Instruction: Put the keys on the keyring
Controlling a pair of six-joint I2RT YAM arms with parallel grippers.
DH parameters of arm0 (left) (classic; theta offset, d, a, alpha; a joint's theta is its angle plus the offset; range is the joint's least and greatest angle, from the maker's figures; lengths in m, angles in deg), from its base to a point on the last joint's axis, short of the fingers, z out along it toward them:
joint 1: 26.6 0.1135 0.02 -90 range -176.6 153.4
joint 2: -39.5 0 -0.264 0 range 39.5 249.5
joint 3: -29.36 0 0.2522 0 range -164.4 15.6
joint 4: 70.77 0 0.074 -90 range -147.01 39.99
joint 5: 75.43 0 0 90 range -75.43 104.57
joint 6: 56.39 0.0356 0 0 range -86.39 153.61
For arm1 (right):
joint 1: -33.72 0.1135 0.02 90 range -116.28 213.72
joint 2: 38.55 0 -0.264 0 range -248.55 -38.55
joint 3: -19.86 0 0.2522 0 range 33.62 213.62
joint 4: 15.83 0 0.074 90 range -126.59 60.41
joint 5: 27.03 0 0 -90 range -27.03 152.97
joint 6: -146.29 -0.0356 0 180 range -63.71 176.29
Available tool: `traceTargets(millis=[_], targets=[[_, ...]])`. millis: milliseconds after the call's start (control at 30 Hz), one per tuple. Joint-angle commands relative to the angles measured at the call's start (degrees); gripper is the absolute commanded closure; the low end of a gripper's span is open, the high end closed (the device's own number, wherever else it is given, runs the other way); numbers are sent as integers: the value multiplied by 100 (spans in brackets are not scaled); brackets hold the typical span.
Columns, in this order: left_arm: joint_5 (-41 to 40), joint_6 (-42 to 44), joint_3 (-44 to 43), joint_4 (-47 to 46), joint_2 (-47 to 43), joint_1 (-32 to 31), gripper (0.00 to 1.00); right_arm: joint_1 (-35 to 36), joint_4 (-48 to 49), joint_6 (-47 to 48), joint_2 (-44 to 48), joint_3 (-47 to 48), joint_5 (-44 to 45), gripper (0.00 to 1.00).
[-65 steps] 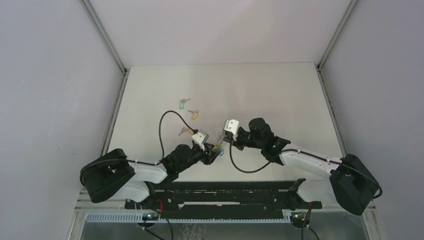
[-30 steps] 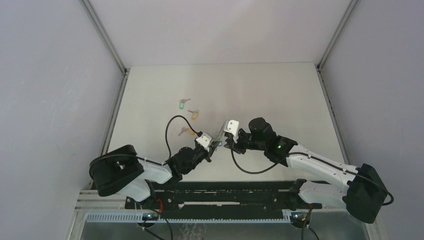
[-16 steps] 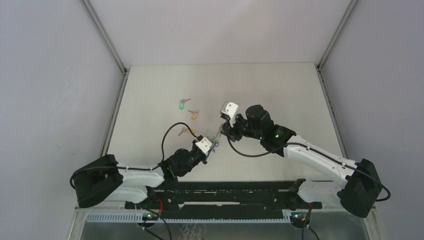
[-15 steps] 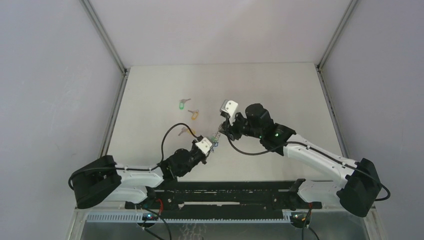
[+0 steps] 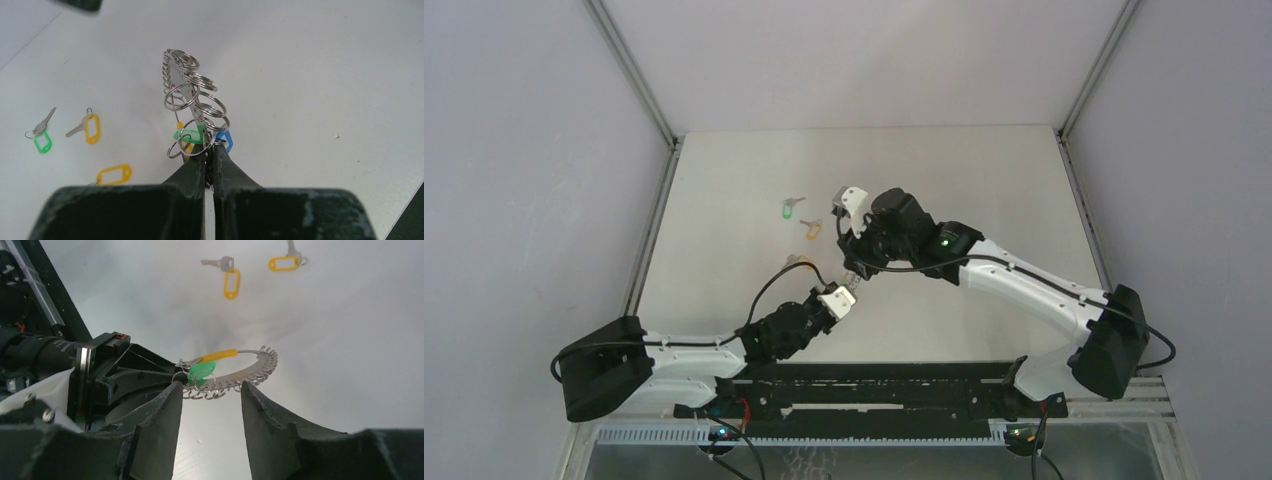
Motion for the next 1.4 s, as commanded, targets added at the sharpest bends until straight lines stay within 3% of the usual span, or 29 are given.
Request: traceTargets(millis=[0, 500, 1067, 1367], targets=[[-154, 209, -400, -319, -183, -82, 100, 203, -621, -124, -393, 569, 325, 53], [-229, 189, -373, -406, -222, -180, 100, 756, -1224, 103, -1368, 1185, 1343, 58], [-348, 190, -365, -407, -236, -208, 100, 1023, -1623, 338, -1835, 1585, 1628, 62], [-420, 166, -375, -404, -166, -202, 100, 1075, -1909, 410, -1845, 1719, 2072, 75]])
